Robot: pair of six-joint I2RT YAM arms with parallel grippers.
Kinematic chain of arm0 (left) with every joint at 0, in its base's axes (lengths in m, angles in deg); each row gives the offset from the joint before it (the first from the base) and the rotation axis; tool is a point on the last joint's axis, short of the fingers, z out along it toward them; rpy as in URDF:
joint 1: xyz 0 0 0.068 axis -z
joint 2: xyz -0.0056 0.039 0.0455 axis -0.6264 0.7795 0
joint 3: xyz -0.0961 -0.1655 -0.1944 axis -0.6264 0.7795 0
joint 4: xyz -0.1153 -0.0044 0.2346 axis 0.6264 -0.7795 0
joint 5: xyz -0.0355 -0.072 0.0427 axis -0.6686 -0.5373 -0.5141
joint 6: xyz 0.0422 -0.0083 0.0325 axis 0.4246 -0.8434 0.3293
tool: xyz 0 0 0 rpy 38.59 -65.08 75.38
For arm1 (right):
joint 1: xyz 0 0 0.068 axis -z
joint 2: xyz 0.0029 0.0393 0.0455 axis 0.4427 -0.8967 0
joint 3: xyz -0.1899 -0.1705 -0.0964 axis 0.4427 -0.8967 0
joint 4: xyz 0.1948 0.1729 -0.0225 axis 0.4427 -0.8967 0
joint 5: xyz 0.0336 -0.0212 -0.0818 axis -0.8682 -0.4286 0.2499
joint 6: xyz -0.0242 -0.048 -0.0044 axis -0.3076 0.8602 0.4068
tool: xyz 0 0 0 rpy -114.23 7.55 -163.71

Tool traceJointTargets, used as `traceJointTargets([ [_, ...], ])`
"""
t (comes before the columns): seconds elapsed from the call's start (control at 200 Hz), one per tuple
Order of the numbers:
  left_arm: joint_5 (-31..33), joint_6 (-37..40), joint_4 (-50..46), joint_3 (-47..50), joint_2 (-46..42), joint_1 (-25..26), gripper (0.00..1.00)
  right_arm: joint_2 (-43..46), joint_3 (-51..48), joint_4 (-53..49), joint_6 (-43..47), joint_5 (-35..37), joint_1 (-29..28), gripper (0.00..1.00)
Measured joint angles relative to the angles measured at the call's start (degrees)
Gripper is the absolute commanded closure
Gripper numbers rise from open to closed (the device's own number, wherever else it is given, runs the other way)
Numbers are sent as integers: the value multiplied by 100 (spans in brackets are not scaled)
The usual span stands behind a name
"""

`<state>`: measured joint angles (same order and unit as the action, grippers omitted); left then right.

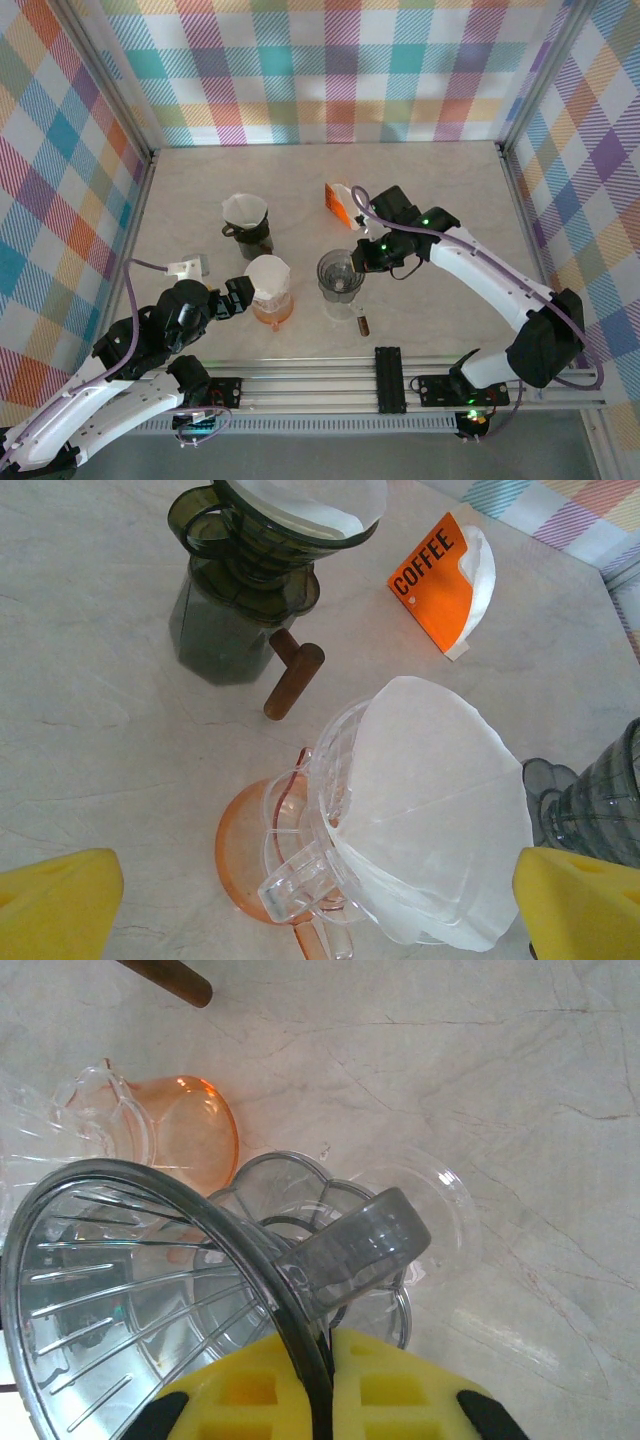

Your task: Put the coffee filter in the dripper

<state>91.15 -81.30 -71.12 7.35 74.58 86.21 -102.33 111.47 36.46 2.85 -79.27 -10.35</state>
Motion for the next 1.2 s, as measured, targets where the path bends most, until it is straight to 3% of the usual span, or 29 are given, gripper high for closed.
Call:
traceJointTargets([
  [1.2,42,-2,-2,0,-17,0,0,188,-17,-72,-55,96,-22,98],
])
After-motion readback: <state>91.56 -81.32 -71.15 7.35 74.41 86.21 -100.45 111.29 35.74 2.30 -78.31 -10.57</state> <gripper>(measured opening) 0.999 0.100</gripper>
